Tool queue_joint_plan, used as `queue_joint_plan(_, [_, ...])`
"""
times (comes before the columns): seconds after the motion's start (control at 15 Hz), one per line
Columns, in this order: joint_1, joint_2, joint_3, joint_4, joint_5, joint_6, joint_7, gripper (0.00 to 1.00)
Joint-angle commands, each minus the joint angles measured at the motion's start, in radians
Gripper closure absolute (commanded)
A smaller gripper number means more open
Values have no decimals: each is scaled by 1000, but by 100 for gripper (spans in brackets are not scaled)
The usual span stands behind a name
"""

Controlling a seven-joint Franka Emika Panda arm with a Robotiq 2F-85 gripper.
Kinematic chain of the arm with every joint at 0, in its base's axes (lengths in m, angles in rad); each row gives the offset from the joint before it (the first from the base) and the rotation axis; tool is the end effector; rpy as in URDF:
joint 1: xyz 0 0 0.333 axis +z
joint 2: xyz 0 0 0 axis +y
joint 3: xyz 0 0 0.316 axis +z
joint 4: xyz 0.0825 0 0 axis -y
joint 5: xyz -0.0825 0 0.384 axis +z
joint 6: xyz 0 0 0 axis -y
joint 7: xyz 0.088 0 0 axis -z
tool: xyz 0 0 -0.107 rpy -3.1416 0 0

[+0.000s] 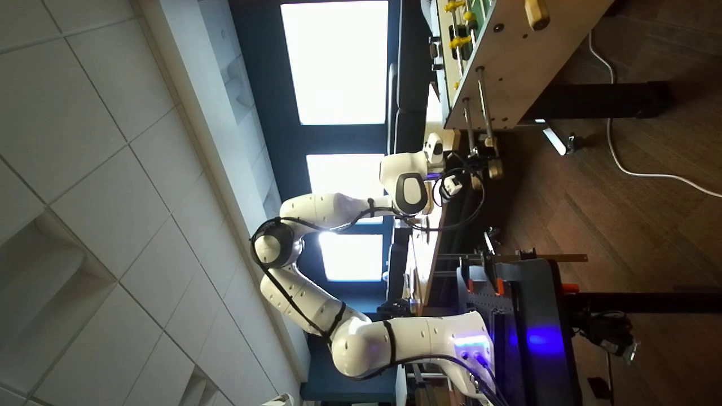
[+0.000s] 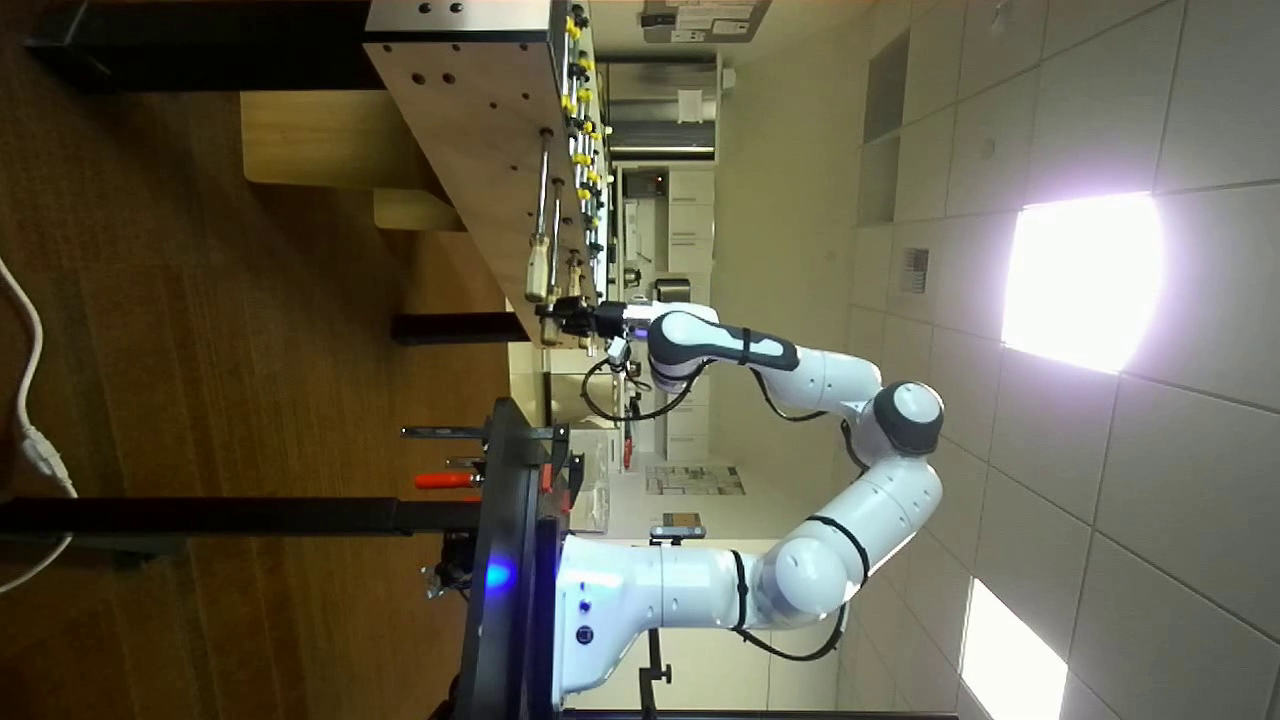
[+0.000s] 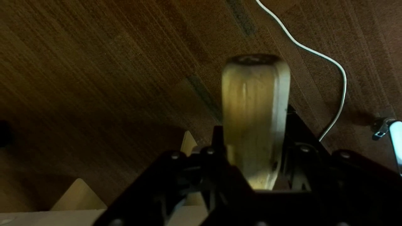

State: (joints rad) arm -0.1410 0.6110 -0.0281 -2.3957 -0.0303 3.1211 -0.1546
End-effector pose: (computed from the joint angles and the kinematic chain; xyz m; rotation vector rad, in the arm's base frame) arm 0.4752 -0.0802 0.0789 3.1004 0.0337 0.1706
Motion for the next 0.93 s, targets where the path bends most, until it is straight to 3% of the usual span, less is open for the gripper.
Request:
queue_joint_plan(0.0, [13, -165, 39, -213, 19, 20, 57, 86])
queue_joint_plan(0.87, [20, -246, 17, -409, 13, 124, 53, 86])
